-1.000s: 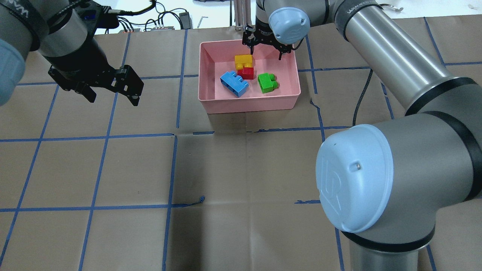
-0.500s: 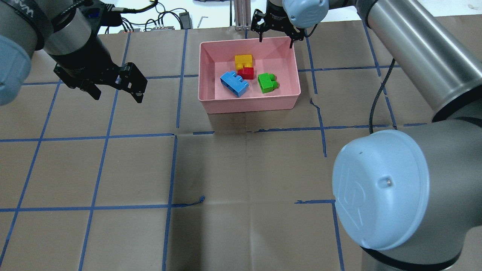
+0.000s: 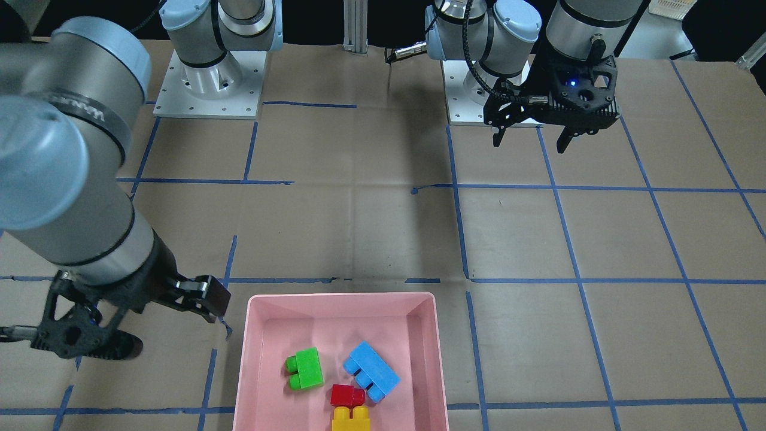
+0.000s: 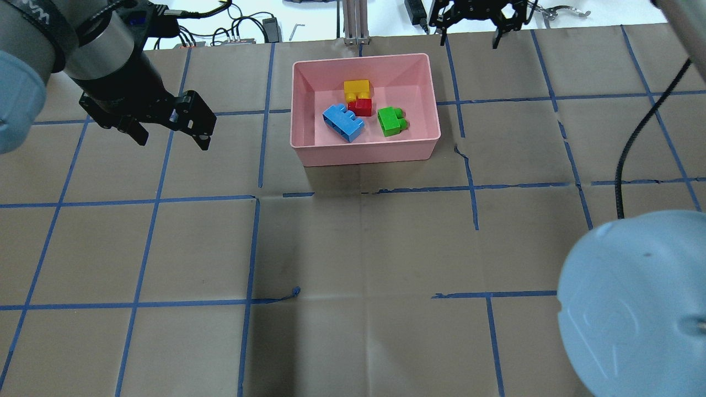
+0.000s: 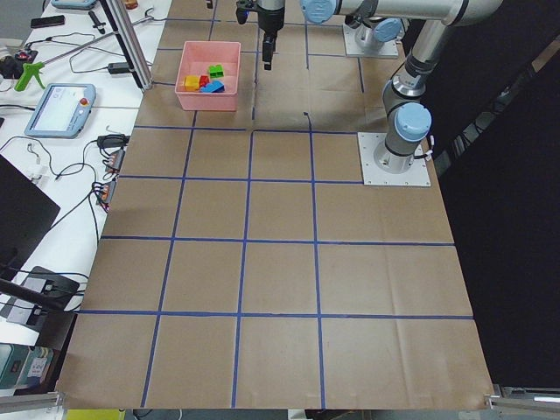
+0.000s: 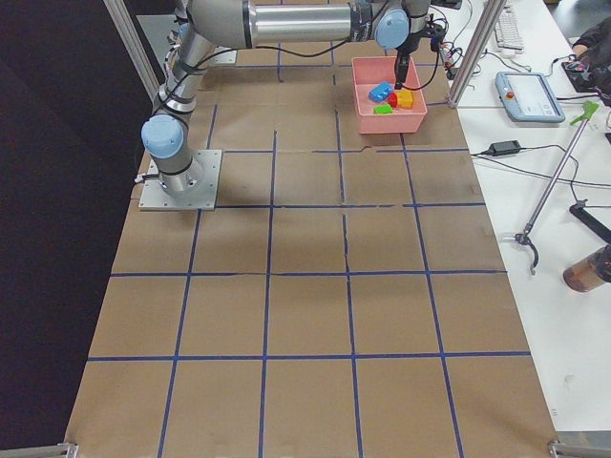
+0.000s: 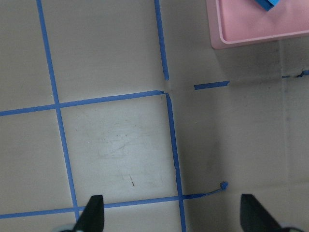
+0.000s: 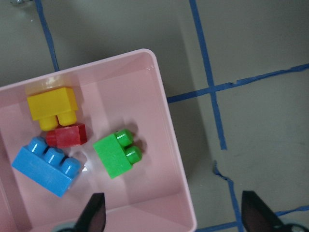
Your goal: Put all blocks into box
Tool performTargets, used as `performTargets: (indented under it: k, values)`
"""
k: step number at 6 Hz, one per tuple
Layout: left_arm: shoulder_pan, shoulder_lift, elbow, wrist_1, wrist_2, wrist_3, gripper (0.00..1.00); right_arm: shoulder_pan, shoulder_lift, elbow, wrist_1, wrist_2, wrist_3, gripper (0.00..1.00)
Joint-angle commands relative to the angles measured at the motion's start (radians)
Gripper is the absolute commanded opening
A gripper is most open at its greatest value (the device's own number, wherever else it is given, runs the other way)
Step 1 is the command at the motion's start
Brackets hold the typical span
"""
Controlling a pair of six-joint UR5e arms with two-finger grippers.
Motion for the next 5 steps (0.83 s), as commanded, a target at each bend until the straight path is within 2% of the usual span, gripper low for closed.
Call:
performTargets:
  k: [1, 2, 3, 5]
  values:
    - [0.0, 0.0, 0.0, 0.0, 0.0, 0.0, 1.0, -0.029, -0.237, 0.263, 0.019, -0.003, -0.075, 0.99]
    - [0.0, 0.0, 0.001, 0.0, 0.0, 0.0, 1.0, -0.029, -0.352, 0.409, -0.01, -0.001, -0.071, 0.99]
    - [0.0, 0.0, 0.004, 0.0, 0.0, 0.0, 1.0, -0.022, -0.439, 0.483, -0.044, -0.047, -0.028, 1.0]
    - [0.0, 0.0, -0.002, 0.0, -0.002, 0.0, 1.0, -0.014, -0.441, 0.479, -0.041, -0.042, -0.028, 1.0]
